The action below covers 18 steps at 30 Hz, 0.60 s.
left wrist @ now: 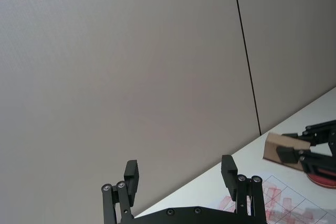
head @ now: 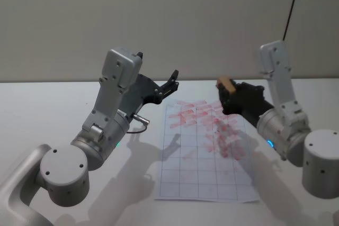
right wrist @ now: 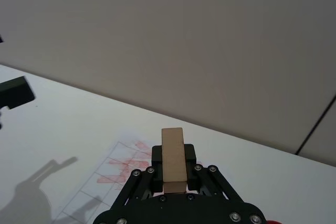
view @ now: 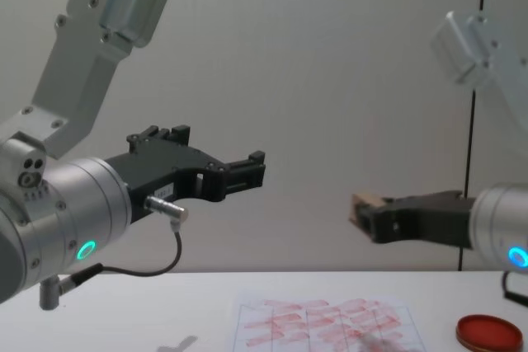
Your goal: Use the one hand to pick up the stamp and affix it onto the A4 paper.
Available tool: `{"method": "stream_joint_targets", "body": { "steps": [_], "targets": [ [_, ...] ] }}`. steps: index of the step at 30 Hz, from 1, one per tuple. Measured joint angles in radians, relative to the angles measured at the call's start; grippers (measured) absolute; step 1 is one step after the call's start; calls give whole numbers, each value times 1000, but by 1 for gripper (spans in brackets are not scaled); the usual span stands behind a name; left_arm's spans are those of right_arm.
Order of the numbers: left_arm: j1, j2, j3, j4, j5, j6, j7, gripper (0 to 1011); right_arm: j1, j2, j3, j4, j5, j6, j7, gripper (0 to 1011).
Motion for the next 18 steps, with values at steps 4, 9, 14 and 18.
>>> {"method": "stream_joint_targets", "body": {
  "steps": [4, 9, 14, 18],
  "targets": [
    [0, 0, 0, 0, 0, 0, 0, 1001, -1, 9, 15, -12, 4, 20, -31, 225],
    [0, 0, 0, 0, 0, 0, 0, 1001, -4, 22, 33, -14, 5, 42, -68, 225],
    [0, 0, 0, 0, 0, 0, 0, 1001, -7, 34, 48, 0, 3, 54, -90, 225],
    [0, 0, 0, 0, 0, 0, 0, 1001, -9, 42, 61, 23, -1, 61, -105, 225]
  ]
}}
